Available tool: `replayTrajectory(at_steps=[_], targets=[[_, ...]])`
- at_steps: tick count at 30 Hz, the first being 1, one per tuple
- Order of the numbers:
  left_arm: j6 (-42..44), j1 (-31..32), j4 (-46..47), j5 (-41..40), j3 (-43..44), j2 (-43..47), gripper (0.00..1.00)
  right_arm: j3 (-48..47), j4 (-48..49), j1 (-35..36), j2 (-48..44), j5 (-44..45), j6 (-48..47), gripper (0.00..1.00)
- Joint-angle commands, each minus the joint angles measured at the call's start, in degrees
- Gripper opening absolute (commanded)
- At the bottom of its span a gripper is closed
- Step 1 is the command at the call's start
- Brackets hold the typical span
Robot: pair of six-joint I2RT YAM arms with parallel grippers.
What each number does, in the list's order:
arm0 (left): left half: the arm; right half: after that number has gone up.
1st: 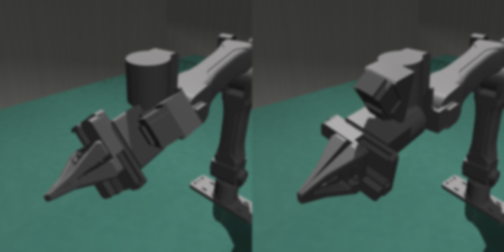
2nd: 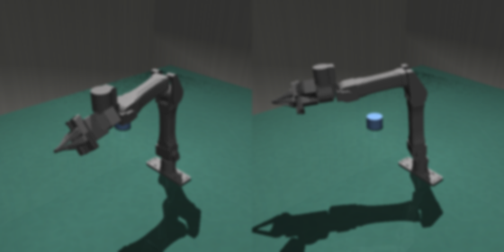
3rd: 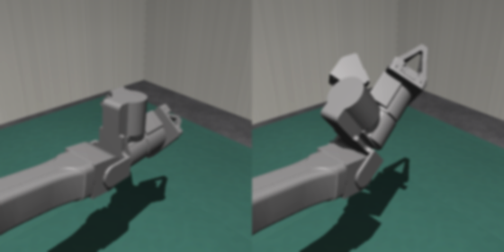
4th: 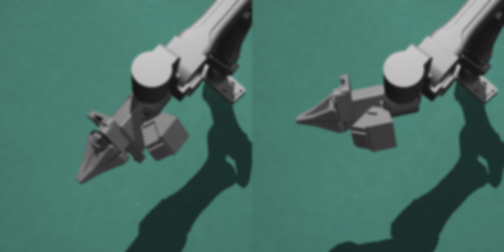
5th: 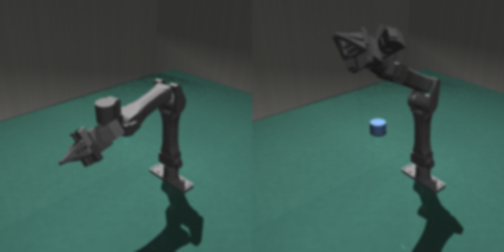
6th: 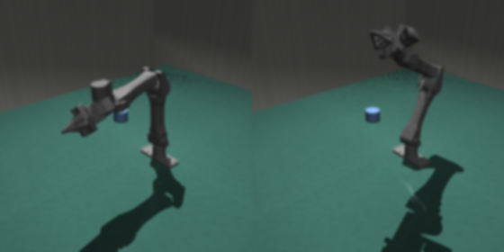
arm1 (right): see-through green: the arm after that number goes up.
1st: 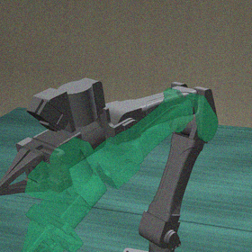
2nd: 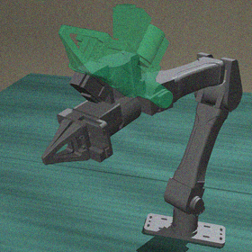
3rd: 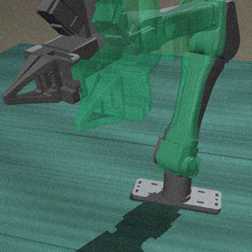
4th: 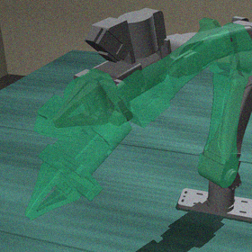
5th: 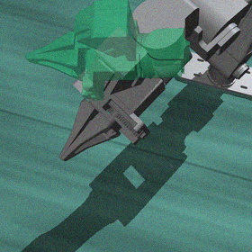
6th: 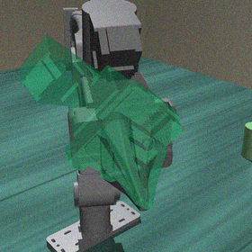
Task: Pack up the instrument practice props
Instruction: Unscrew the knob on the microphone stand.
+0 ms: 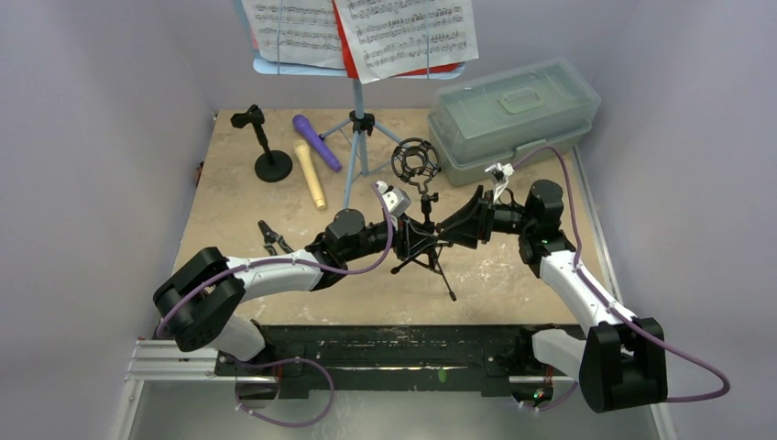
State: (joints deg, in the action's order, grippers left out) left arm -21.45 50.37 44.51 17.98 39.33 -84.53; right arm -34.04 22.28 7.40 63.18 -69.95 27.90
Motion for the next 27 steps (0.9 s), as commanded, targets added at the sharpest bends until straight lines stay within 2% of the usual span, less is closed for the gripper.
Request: replayTrajectory(at_steps=[1,21,23,27], targets=[[1.0,-0.2,5.2,0.1,2.4,0.7,0.0,-2.1,2.6,0.4,0.2,0.7,1.3,0.55],[1.2,-0.2,5.0,-0.1,2.6,0.3,0.0,-3.8,1.3,1.8,1.3,0.8,-0.1,0.43],[1.2,-0.2,4.9,-0.1,2.6,0.2,0.0,-4.0,0.5,1.9,1.3,0.9,-1.1,0.38],[1.2,-0.2,4.9,-0.1,2.6,0.2,0.0,-4.3,-0.5,2.1,1.3,0.7,-2.9,0.18]])
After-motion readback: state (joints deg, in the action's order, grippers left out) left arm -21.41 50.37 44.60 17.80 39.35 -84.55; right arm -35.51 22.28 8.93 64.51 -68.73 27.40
